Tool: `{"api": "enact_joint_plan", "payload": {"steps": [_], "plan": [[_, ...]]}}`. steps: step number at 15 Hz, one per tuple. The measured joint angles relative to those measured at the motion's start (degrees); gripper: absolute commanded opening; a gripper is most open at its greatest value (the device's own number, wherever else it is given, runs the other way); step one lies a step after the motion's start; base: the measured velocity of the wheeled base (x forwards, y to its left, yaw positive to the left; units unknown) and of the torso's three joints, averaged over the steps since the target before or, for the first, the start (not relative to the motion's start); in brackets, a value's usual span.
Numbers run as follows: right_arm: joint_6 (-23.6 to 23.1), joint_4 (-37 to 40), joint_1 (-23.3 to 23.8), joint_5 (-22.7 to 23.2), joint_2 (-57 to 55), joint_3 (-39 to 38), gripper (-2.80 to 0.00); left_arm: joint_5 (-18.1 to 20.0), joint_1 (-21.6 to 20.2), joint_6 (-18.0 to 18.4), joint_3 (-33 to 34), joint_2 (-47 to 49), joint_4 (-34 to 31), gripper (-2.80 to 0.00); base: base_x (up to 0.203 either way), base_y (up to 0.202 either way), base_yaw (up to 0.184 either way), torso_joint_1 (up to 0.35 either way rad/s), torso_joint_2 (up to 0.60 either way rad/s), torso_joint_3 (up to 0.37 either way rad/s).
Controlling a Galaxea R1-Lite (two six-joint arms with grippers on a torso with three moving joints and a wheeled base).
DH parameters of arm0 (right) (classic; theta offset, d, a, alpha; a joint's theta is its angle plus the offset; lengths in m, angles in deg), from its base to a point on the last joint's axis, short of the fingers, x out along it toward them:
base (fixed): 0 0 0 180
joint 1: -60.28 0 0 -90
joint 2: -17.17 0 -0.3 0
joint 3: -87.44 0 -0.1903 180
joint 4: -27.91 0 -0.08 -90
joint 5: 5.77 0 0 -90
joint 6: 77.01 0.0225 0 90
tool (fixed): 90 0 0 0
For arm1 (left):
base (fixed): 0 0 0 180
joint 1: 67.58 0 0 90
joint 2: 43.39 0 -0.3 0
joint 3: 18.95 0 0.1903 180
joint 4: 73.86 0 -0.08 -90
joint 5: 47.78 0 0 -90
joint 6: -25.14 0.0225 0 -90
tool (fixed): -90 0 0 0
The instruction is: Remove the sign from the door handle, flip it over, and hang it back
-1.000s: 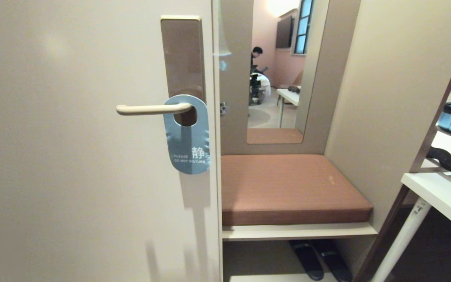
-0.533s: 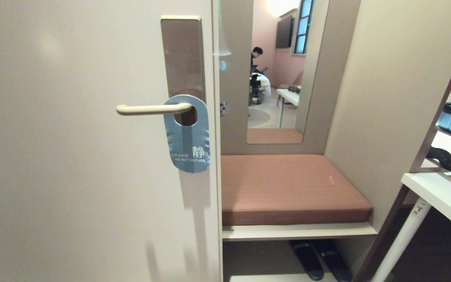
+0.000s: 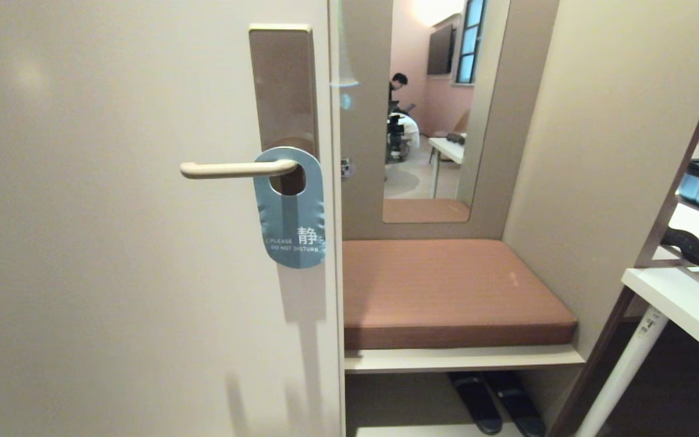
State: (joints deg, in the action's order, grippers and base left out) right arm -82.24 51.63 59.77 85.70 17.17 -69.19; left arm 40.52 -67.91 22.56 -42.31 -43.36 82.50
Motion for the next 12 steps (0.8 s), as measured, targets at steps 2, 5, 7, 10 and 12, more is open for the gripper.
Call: {"api": "enact_joint_plan", "payload": {"steps": [2, 5, 7, 10, 12], "plan": [[0.0, 0.0, 0.0, 0.0, 0.0, 0.0, -2.8, 0.0, 0.0, -0.2, 0.0, 0.0, 0.0, -2.8, 0.0, 0.0, 0.0, 0.0, 0.0, 0.0], [0.0, 0.0, 0.0, 0.0, 0.0, 0.0, -2.8, 0.0, 0.0, -0.2, 0.0, 0.0, 0.0, -2.8, 0.0, 0.0, 0.0, 0.0, 0.0, 0.0], [0.1, 0.0, 0.0, -0.1, 0.0, 0.0, -2.8, 0.0, 0.0, -0.2, 0.0, 0.0, 0.0, -2.8, 0.0, 0.0, 0.0, 0.0, 0.0, 0.0], [0.3, 0.0, 0.0, -0.2, 0.0, 0.0, -2.8, 0.0, 0.0, -0.2, 0.0, 0.0, 0.0, -2.8, 0.0, 0.0, 0.0, 0.0, 0.0, 0.0], [0.9, -0.1, 0.0, -0.5, 0.0, 0.0, -2.8, 0.0, 0.0, -0.2, 0.0, 0.0, 0.0, -2.8, 0.0, 0.0, 0.0, 0.0, 0.0, 0.0]]}}
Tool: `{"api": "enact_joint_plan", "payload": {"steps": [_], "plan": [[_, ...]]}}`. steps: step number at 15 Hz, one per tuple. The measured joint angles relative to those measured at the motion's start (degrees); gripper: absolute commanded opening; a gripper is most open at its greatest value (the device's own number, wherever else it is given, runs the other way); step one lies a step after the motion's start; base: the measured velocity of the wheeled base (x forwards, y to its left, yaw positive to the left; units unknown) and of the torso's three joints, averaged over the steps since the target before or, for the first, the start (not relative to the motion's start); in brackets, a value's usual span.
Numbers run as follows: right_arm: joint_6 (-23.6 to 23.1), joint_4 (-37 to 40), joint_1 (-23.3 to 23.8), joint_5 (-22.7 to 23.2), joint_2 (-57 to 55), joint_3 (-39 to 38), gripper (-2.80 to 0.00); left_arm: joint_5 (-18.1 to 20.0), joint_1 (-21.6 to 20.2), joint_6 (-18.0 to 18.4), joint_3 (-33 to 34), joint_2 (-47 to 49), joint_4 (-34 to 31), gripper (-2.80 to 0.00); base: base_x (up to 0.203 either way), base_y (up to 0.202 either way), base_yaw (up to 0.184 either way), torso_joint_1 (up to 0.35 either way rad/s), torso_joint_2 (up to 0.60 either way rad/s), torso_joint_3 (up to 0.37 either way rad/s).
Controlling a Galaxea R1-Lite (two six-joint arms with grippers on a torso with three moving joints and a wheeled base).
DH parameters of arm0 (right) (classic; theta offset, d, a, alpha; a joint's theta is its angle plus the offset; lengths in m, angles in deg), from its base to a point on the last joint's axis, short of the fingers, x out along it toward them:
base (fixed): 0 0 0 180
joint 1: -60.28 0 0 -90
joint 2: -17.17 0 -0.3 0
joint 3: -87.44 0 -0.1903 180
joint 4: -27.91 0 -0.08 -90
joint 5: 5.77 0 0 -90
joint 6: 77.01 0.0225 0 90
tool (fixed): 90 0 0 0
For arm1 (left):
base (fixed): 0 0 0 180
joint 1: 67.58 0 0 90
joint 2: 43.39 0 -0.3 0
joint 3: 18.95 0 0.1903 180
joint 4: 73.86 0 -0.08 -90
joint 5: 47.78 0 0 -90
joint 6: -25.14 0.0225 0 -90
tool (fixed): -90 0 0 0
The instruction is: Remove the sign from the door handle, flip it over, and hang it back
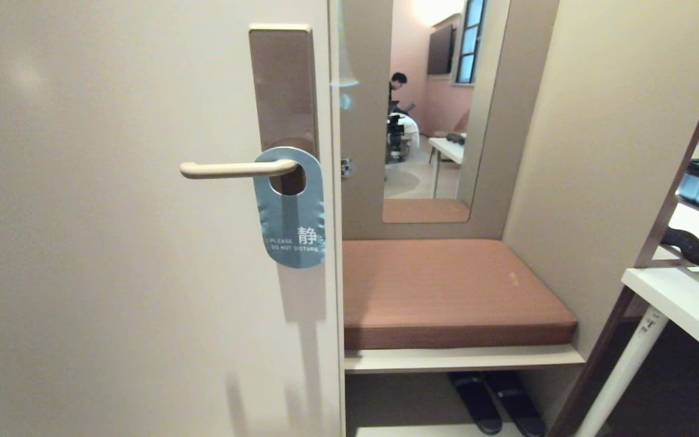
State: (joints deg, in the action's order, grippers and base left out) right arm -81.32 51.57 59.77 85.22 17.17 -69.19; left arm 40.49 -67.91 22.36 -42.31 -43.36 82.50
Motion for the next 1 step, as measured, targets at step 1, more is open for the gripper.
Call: {"api": "enact_joint_plan", "payload": {"steps": [1], "plan": [[0.0, 0.0, 0.0, 0.0, 0.0, 0.0, -2.8, 0.0, 0.0, 0.0, 0.0, 0.0, 0.0, -2.8, 0.0, 0.0, 0.0, 0.0, 0.0, 0.0]]}}
